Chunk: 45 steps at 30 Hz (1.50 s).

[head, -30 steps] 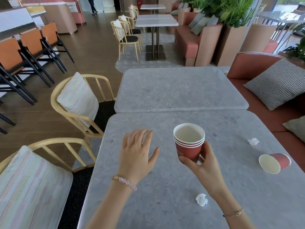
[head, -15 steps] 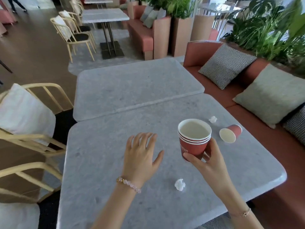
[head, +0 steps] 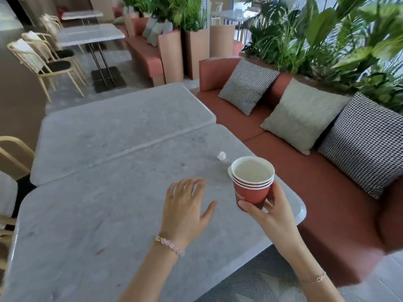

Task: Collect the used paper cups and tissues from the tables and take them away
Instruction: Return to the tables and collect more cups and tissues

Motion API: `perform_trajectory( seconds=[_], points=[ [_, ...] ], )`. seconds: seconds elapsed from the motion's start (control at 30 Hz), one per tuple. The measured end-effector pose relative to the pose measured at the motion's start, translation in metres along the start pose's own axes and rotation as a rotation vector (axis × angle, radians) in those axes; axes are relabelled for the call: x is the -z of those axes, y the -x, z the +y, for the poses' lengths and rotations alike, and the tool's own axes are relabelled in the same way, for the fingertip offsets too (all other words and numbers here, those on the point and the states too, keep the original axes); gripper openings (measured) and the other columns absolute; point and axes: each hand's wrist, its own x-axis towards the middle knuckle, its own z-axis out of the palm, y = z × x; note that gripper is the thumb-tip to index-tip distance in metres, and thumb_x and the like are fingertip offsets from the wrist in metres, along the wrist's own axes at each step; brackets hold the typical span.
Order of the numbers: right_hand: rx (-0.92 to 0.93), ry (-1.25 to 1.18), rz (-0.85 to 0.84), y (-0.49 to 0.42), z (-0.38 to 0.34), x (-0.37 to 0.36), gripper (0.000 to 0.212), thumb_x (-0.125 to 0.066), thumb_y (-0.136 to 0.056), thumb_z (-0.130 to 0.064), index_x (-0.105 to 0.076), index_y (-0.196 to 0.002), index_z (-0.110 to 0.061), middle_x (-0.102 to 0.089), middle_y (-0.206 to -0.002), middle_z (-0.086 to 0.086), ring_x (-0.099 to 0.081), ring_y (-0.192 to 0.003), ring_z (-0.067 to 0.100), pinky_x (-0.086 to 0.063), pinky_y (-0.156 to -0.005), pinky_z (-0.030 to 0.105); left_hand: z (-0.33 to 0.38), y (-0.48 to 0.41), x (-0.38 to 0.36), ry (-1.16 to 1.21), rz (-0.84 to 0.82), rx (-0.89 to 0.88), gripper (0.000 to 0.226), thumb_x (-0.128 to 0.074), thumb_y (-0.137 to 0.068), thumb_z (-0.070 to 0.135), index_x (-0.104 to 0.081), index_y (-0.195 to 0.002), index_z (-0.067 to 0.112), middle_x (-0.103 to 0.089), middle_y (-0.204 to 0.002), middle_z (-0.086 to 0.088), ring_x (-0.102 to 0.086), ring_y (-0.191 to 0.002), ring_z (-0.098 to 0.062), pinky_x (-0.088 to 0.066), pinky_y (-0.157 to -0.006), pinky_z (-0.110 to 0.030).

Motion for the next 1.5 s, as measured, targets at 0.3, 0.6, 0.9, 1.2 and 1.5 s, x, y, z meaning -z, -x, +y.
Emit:
perform_trajectory(
  seconds=[0.3,0.6,0.9,1.2,1.5],
  points=[
    [-0.010,0.011,0.019,-0.019,0.022,0.099,0.068,-0.082,-0.068,-0.007,-0.048,-0.125,-0.026,-0.063,-0.114,-0.012,-0.061,-0.101,-0.004,-0.047,-0.078,0.007,0.084,-0.029,-0.042,0.023,-0.029,0.032,0.048,-0.046,-0.082,0.047,-0.062,-0.109,0.011,-0.065,-0.105,-0.003,-0.062,-0.094,-0.025,-0.049,-0.084,-0.039],
    [-0.073,0.033,0.008,-0.063,0.043,0.141,0.069,-0.083,-0.069,-0.014,-0.047,-0.125,-0.033,-0.063,-0.113,-0.017,-0.060,-0.102,-0.005,-0.048,-0.080,0.010,0.105,-0.067,-0.086,0.055,-0.061,0.054,0.045,-0.047,-0.082,0.046,-0.062,-0.108,0.012,-0.065,-0.103,-0.001,-0.061,-0.091,-0.024,-0.047,-0.080,-0.037],
    [-0.097,0.064,-0.138,-0.168,0.064,0.148,0.070,-0.084,-0.068,-0.015,-0.047,-0.125,-0.032,-0.064,-0.114,-0.015,-0.062,-0.106,0.004,-0.052,-0.092,0.031,0.091,-0.116,-0.139,0.055,-0.056,0.196,0.045,-0.047,-0.078,0.044,-0.062,-0.108,0.013,-0.065,-0.099,0.000,-0.062,-0.086,-0.024,-0.046,-0.077,-0.033],
    [-0.112,0.066,-0.333,-0.234,0.066,0.130,0.067,-0.083,-0.069,-0.015,-0.048,-0.125,-0.029,-0.065,-0.113,-0.012,-0.063,-0.105,0.006,-0.051,-0.093,0.033,0.078,-0.112,-0.173,0.071,-0.119,0.458,0.046,-0.045,-0.078,0.047,-0.049,-0.116,0.022,-0.066,-0.103,0.000,-0.064,-0.090,-0.024,-0.048,-0.077,-0.032],
    [-0.158,0.102,-0.570,-0.267,0.076,0.129,0.066,-0.083,-0.069,-0.014,-0.049,-0.124,-0.030,-0.066,-0.110,-0.014,-0.063,-0.103,0.004,-0.053,-0.091,0.031,0.090,-0.102,-0.205,0.418,-0.114,0.910,0.070,-0.054,-0.071,0.057,-0.045,-0.131,0.021,-0.042,-0.124,0.020,-0.042,-0.122,-0.013,-0.024,-0.093,-0.015]
  ],
)
